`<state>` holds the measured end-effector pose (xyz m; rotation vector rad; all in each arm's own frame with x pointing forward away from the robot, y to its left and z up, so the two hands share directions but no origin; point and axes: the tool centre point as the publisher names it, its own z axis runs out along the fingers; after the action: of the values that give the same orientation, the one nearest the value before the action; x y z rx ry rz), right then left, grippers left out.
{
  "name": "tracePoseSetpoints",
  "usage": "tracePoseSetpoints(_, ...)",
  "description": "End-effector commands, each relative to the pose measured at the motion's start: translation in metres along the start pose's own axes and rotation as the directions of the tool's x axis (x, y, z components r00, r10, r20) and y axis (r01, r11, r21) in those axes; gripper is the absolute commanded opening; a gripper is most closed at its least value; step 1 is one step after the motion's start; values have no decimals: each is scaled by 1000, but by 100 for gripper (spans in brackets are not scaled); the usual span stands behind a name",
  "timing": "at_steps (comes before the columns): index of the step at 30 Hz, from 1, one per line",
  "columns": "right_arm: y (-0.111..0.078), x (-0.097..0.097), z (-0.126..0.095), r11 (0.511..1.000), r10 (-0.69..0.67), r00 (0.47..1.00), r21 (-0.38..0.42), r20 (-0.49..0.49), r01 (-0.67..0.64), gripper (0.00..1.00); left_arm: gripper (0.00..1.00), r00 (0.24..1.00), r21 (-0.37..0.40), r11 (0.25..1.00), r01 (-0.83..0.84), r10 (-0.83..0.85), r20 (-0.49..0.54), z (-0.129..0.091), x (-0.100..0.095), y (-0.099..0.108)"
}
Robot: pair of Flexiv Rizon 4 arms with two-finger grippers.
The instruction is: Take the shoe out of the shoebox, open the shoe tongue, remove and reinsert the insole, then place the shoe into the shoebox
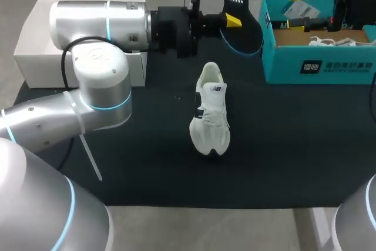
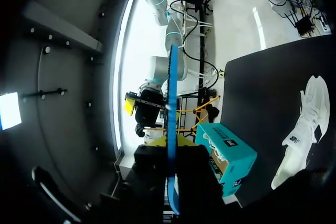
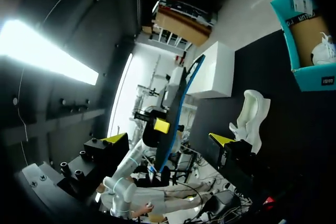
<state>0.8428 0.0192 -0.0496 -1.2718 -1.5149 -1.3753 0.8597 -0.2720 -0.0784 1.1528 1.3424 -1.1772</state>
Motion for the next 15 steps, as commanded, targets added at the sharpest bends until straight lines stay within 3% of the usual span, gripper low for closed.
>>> tracePoseSetpoints(1, -14, 0, -11, 998, 3, 1000, -61, 7, -2, 100, 0, 1000, 3, 1000, 1, -1, -7, -5, -1, 0)
tracePoseSetpoints(15, -17, -5, -11, 997, 60, 998, -48, -11, -60, 100, 0, 1000, 2, 1000, 5, -4, -12, -5, -4, 1)
